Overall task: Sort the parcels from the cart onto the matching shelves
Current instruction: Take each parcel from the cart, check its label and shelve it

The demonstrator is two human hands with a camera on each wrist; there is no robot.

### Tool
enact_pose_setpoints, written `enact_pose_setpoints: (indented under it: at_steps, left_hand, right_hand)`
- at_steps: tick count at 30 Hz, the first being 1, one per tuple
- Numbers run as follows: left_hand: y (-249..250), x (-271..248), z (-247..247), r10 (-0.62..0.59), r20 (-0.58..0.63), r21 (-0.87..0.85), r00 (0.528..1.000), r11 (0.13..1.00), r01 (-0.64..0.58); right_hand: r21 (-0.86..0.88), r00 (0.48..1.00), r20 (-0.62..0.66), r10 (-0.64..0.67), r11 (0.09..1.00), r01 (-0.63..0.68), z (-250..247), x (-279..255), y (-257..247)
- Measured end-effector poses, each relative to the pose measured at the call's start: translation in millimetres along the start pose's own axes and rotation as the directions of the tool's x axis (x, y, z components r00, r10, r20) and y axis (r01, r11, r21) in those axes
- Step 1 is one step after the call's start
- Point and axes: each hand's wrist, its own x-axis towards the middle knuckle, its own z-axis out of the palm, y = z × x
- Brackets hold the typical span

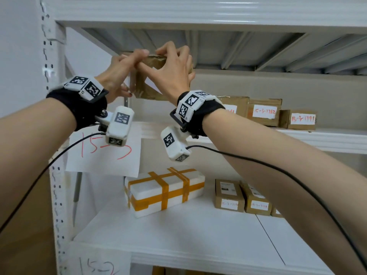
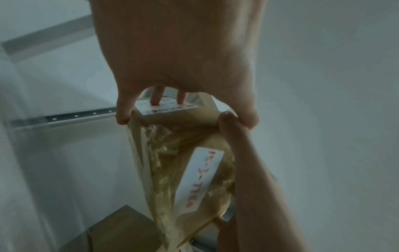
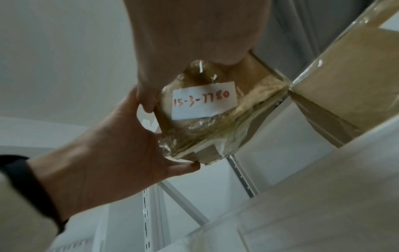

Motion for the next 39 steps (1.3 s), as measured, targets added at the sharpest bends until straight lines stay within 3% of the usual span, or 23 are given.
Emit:
enact_pose_setpoints:
  at_steps: [4,8,10,15,22,25,31,33,34,37,39]
  left_hand:
    - [-18.1,2.5,-7.4,-0.039,0.003,0.011,0.999,0.999,0.039]
    - [-35.4,6.9,-1.4,-0.150,0.037,0.035,0.988,0.988,0.148]
    - [-44.4,9.0,4.0,-0.172,0.064,0.082,0.983,0.983,0.166]
    - [-56.5,22.9,11.8,-0.211,0.194,0.250,0.958,0.955,0.160]
    - [-71.8,60.4,15.4,-0.210,0.069,0.307,0.975,0.935,0.180]
    - [-72.4,64.6,22.5,-0.207,0.075,0.318,0.975,0.932,0.174]
    - [-67.2,74.2,46.1,-0.235,0.077,0.362,0.969,0.912,0.192]
    - [-59.9,72.4,60.5,-0.239,0.084,0.387,0.967,0.903,0.189]
    - [-56.9,73.8,67.9,-0.246,0.083,0.413,0.966,0.890,0.191]
    - [-51.6,84.2,88.9,-0.224,0.115,0.534,0.968,0.836,0.130]
    - [-47.5,90.1,100.7,-0.216,0.116,0.593,0.969,0.798,0.107]
  right_hand:
    - [0.015,0.984,0.177,0.038,0.999,-0.041,10.9,-6.9,6.7]
    - [-0.077,0.936,0.350,0.046,0.997,-0.020,7.4,-12.6,24.4]
    - [-0.076,0.926,0.377,0.034,0.997,-0.005,-0.2,-13.2,36.6]
    - [-0.060,0.956,0.286,0.065,0.997,-0.050,-33.1,-2.7,74.4]
    - [-0.328,0.967,0.027,0.252,0.916,-0.230,-108.8,15.0,140.8]
    - [-0.385,0.918,-0.139,0.371,0.834,-0.396,-149.5,19.1,177.7]
    - [-0.374,0.733,-0.399,0.551,0.632,-0.679,-214.6,16.8,230.9]
    - [-0.388,0.662,-0.408,0.629,0.537,-0.749,-235.5,13.3,235.9]
    - [-0.404,0.662,-0.400,0.634,0.526,-0.748,-243.5,13.1,239.7]
    - [-0.486,0.707,-0.123,0.696,0.579,-0.655,-262.6,27.9,288.8]
    - [-0.395,0.659,-0.075,0.749,0.584,-0.709,-269.7,40.6,312.2]
